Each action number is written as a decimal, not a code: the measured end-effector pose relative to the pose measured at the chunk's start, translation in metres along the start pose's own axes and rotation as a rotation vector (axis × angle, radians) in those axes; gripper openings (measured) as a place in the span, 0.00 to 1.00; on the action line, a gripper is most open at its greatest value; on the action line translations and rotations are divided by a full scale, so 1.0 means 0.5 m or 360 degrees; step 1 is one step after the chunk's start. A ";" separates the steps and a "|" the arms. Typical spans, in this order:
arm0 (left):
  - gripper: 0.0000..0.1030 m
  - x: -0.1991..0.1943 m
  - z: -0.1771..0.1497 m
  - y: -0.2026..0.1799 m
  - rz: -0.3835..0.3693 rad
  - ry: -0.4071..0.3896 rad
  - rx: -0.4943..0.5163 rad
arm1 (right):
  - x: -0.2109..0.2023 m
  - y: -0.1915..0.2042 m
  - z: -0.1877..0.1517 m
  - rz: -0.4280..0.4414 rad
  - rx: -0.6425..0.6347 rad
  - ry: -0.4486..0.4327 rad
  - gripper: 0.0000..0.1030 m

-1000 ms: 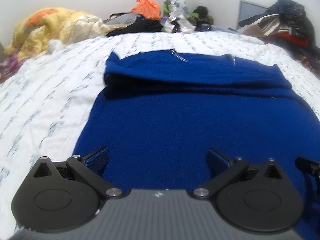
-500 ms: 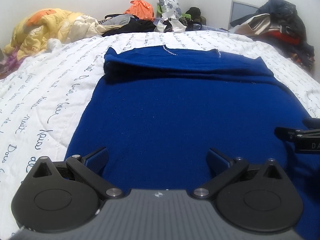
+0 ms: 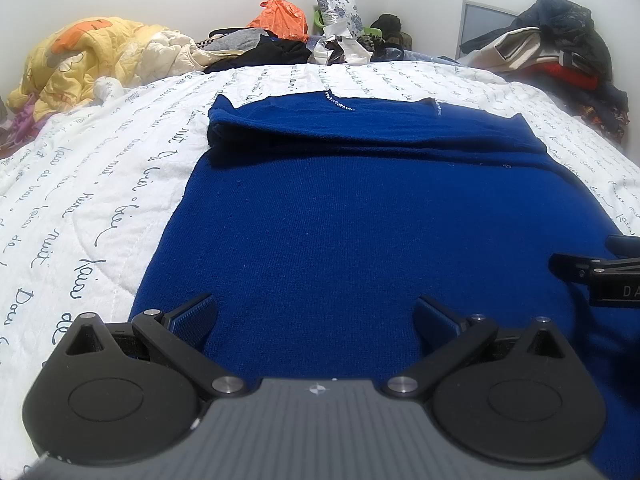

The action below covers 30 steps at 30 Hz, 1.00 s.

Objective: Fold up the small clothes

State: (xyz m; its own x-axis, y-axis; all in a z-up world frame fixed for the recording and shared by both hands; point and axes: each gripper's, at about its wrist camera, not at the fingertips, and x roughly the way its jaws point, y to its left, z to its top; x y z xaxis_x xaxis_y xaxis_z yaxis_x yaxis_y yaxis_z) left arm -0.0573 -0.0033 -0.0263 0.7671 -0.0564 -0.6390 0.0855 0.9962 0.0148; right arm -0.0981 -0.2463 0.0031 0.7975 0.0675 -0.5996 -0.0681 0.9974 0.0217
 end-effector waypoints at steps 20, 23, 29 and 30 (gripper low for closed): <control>1.00 -0.007 -0.002 -0.003 0.0009 0.0024 0.0030 | -0.034 0.011 -0.028 0.0001 -0.0010 0.0012 1.00; 1.00 -0.037 -0.014 -0.017 -0.0016 0.0086 0.0073 | -0.035 0.011 -0.029 0.0006 -0.0007 0.0011 1.00; 1.00 -0.103 -0.085 -0.030 -0.0087 0.0031 0.0159 | -0.036 0.012 -0.029 0.0006 -0.0008 0.0010 1.00; 1.00 -0.105 -0.088 -0.025 -0.0101 0.0035 0.0154 | -0.036 0.012 -0.029 0.0006 -0.0007 0.0010 1.00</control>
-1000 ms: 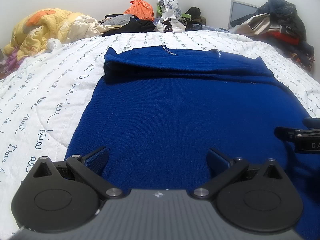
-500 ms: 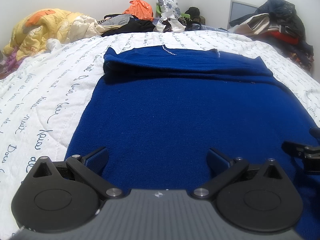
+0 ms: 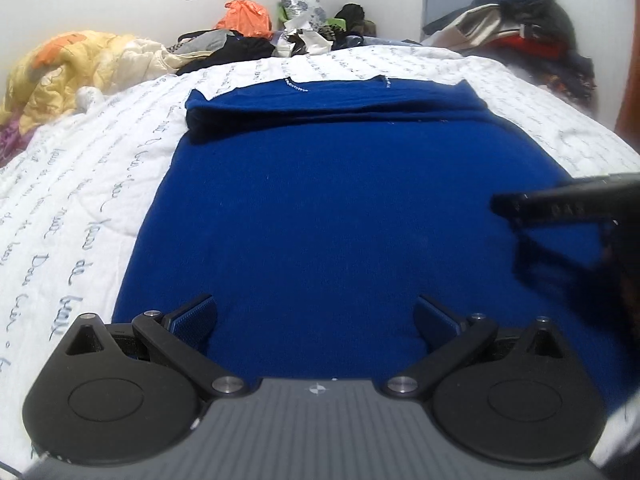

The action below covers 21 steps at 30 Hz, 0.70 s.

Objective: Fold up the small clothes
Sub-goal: 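Grasp the sweater side edge with both grippers and fold it inward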

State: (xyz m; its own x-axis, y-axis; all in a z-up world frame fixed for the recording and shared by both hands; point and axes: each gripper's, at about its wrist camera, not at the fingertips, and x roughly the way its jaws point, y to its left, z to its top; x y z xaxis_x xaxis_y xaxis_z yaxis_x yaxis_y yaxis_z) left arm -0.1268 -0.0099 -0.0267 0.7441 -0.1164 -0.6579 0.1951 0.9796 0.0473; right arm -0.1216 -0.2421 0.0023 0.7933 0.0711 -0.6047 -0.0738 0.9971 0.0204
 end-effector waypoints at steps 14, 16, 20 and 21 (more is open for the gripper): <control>1.00 -0.031 -0.020 0.025 0.0013 0.0042 -0.0037 | -0.061 -0.006 -0.023 0.0114 0.0064 0.0091 1.00; 1.00 -0.046 -0.032 0.040 0.0013 0.0045 -0.0049 | -0.094 0.006 -0.058 0.0164 -0.0113 0.0116 1.00; 1.00 -0.105 -0.061 0.085 0.0105 0.0021 -0.0125 | -0.178 -0.010 -0.111 0.0216 -0.0342 0.0103 1.00; 1.00 -0.120 -0.068 0.104 0.0124 0.0008 -0.0178 | -0.193 -0.032 -0.111 0.0218 -0.0280 0.0126 1.00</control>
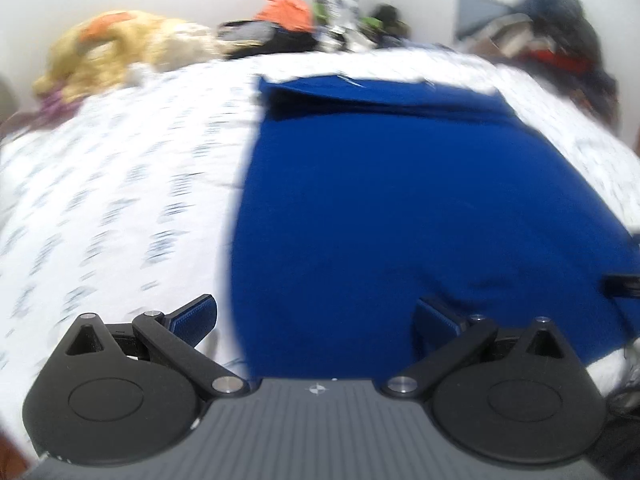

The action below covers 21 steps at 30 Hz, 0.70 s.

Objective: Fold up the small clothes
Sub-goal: 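Grasp the sweater side edge with both grippers and fold it inward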

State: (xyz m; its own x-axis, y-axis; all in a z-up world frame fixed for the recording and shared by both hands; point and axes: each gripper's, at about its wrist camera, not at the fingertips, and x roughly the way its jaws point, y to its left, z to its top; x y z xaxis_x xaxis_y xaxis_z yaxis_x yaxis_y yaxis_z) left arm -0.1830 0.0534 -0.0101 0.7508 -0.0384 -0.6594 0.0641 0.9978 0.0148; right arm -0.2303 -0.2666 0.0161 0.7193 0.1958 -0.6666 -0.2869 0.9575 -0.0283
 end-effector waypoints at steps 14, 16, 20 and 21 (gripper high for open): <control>0.91 0.013 0.025 0.144 -0.0676 0.0395 -0.0572 | -0.018 -0.191 -0.022 0.0757 0.0946 0.0349 0.99; 0.86 0.010 0.027 0.142 -0.0651 0.0410 -0.0519 | -0.022 -0.183 -0.014 0.0713 0.0864 0.0358 0.85; 0.78 0.001 0.021 0.145 -0.0637 0.0422 -0.0500 | -0.027 -0.200 -0.019 0.0636 0.0874 0.0402 0.31; 0.73 0.000 0.024 0.143 -0.0616 0.0425 -0.0490 | -0.026 -0.205 -0.024 0.0639 0.0895 0.0405 0.28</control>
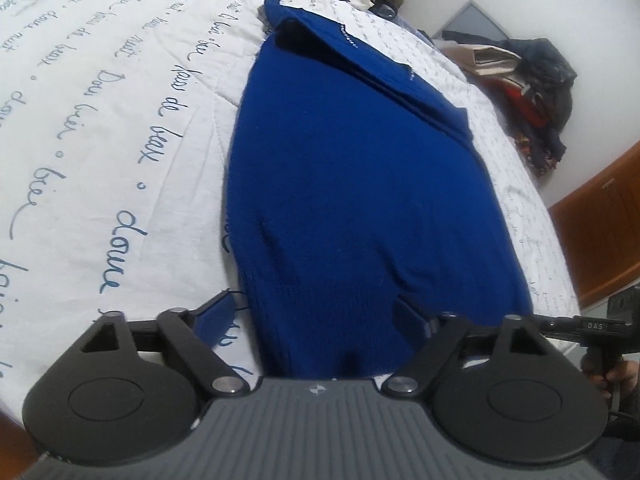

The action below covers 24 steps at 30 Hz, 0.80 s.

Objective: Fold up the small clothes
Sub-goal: 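Grasp the sweater side edge with both grippers and fold it inward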

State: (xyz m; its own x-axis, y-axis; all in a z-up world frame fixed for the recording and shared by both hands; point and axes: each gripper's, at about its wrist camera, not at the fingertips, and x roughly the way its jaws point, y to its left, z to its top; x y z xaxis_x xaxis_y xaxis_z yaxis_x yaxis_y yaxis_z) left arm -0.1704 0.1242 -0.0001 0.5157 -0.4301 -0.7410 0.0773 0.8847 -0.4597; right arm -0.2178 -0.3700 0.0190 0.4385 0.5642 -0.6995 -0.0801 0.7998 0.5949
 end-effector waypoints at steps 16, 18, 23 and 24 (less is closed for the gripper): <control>0.03 -0.027 0.324 -0.060 -0.0170 -0.0352 0.0135 | -0.015 -0.026 0.236 0.0594 0.0200 -0.0405 0.06; 0.03 0.006 0.416 -0.074 -0.0167 -0.0466 0.0150 | 0.008 -0.030 0.335 0.0640 0.0202 -0.0507 0.06; 0.03 0.169 0.636 -0.090 -0.0023 -0.0553 0.0143 | 0.117 -0.068 0.591 0.0568 0.0292 -0.0658 0.06; 0.03 0.208 0.673 -0.086 0.0030 -0.0558 0.0137 | 0.150 -0.076 0.635 0.0536 0.0310 -0.0677 0.07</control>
State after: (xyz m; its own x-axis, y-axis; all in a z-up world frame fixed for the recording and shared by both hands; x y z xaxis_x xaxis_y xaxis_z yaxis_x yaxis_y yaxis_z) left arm 0.1671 0.1019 0.1075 0.7779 -0.3388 -0.5293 0.1288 0.9103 -0.3934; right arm 0.1026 -0.4228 0.0697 0.7419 0.6173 -0.2620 -0.1290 0.5147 0.8476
